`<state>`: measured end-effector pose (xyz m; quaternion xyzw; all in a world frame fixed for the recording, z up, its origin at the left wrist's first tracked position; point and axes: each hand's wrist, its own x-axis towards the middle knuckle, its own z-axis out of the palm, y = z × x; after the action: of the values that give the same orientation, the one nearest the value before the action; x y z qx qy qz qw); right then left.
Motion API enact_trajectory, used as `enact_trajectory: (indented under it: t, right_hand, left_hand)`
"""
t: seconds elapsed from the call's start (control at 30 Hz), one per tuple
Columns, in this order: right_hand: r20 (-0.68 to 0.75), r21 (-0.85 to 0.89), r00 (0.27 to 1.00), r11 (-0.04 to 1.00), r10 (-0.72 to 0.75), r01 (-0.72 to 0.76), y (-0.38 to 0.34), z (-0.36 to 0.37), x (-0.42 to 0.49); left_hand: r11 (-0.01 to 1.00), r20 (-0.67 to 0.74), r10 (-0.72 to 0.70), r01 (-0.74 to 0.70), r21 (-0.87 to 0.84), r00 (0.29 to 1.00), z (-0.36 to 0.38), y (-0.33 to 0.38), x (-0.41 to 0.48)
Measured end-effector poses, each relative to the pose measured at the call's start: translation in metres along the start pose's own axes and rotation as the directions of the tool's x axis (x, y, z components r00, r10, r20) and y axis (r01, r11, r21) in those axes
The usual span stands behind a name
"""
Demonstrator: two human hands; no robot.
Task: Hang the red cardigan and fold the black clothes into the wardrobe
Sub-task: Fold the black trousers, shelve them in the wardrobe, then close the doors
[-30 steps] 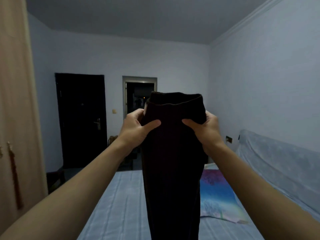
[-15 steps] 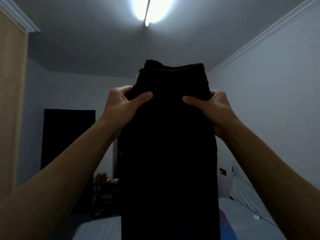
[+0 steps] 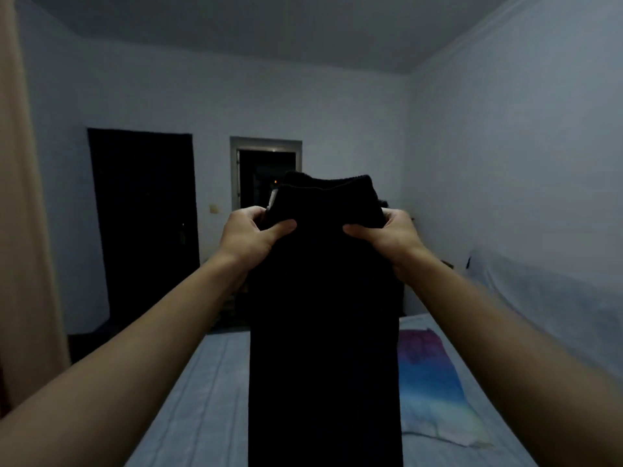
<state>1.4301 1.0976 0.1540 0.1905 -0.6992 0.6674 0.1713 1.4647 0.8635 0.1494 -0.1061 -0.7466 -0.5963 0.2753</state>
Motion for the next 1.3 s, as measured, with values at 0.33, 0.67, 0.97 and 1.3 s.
enact_trajectory:
  t: [0.33,0.67,0.97,1.3]
  right_hand:
    - [-0.007,-0.19,0.972,0.954,0.233,-0.23,0.236,0.028,0.038]
    - [0.011,-0.234,0.945,0.92,0.327,-0.316,0.371,0.041,0.058]
    - [0.022,-0.361,0.94,0.88,0.34,-0.309,0.46,0.04,0.046]
    - [0.095,-0.478,0.92,0.828,0.38,-0.292,0.47,0.029,-0.021]
  left_hand:
    - [0.958,0.084,-0.222,0.201,0.203,0.971,0.046,-0.218,0.018]
    - [0.933,0.094,-0.322,0.299,0.2,0.942,0.079,-0.354,0.032]
    - [0.881,0.094,-0.386,0.337,0.331,0.918,0.109,-0.44,0.021]
    - [0.87,0.221,-0.408,0.304,0.387,0.886,0.101,-0.456,-0.054]
